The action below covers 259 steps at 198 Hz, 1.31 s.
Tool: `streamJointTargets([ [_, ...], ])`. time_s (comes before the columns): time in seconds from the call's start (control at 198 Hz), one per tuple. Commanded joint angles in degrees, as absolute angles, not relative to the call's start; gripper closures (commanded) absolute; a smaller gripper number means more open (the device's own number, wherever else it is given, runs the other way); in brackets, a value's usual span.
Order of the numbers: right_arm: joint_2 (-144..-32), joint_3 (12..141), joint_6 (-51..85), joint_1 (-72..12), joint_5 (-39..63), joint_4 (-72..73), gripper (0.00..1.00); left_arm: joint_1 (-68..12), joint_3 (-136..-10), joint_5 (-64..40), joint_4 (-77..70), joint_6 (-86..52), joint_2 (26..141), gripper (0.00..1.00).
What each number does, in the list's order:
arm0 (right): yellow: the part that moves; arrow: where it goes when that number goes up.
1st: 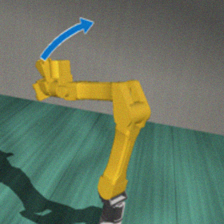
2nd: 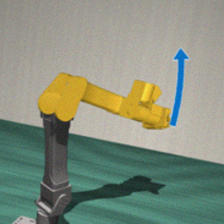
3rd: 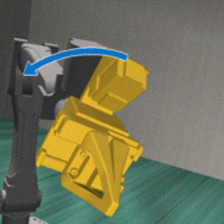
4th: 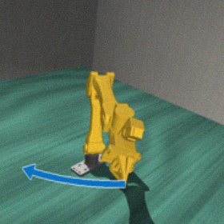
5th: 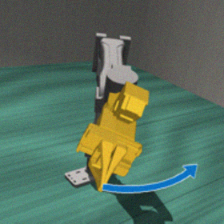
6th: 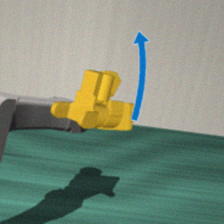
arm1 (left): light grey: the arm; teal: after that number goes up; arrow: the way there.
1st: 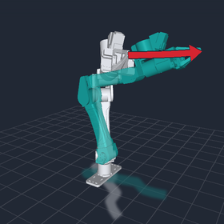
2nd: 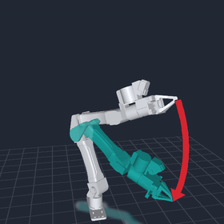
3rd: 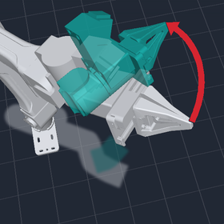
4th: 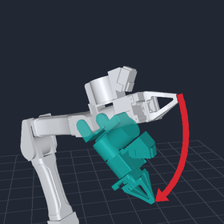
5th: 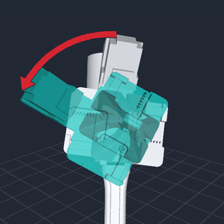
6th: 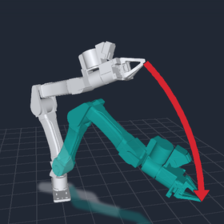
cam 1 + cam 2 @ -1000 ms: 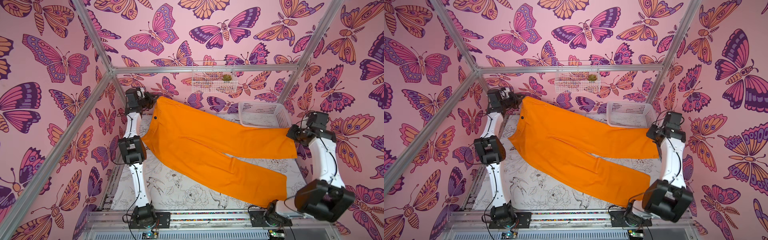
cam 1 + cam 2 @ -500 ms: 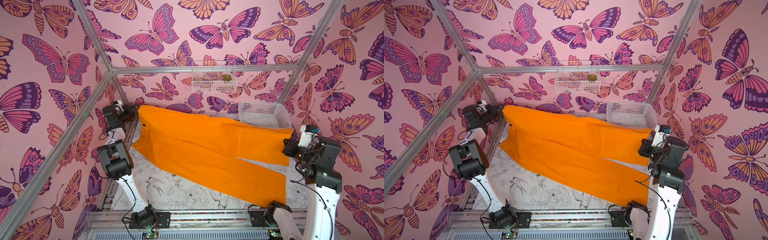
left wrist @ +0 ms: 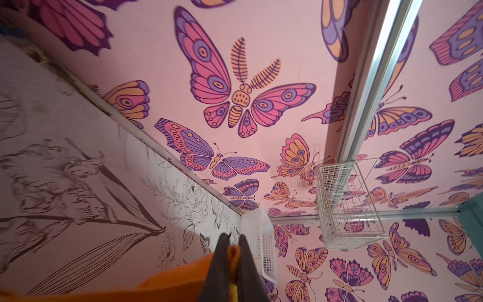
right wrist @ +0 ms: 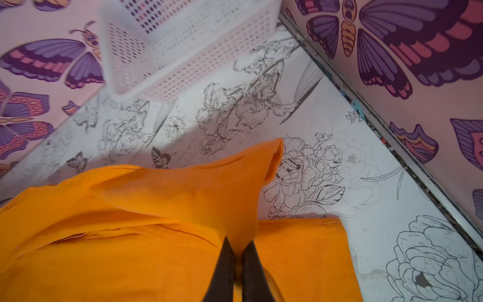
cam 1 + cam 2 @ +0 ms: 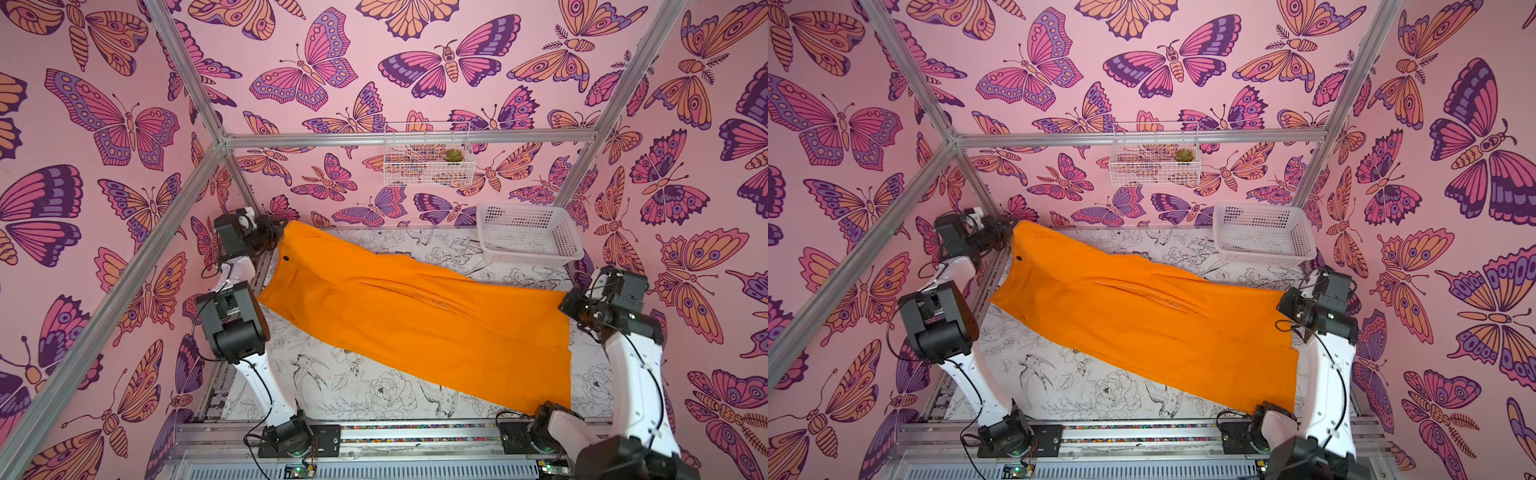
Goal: Roll up the long pants
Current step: Fold the long pant at the center of the board.
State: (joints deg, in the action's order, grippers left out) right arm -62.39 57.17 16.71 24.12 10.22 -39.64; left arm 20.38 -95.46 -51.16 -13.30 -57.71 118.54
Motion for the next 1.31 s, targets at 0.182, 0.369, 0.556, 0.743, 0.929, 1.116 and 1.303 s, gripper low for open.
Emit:
streamJointTargets([
  [0.182, -71.04, 68.50, 20.30, 29.98, 5.66, -32.39, 1.00, 7.14, -135.38, -46.45, 1.40, -58.82, 140.05, 1.00],
  [0.369, -65.30, 72.38, 18.52, 31.31, 9.07, -31.61, 1.00, 6.21, -156.87, -49.67, 0.63, -65.47, 149.08, 1.00],
  [0.556, -48.43, 65.37, 15.62, 31.29, 15.86, -32.76, 1.00, 12.40, -119.96, -51.67, -11.73, -59.20, 126.23, 1.00],
  [0.743, -41.08, 60.86, 10.08, 30.26, 23.40, -46.07, 1.00, 22.73, -85.79, -47.98, -21.91, -55.51, 111.88, 1.00],
  [0.929, -35.20, 54.91, 13.50, 29.54, 20.43, -52.48, 1.00, 25.73, -78.09, -48.76, -19.74, -54.45, 112.56, 1.00],
  [1.116, -32.58, 54.75, 14.31, 29.09, 15.33, -57.10, 1.00, 26.45, -78.11, -49.07, -15.93, -52.65, 115.09, 1.00],
  [1.303, -32.91, 58.18, 13.88, 29.04, 16.13, -58.29, 1.00, 27.32, -77.44, -48.33, -12.97, -50.86, 115.76, 1.00],
])
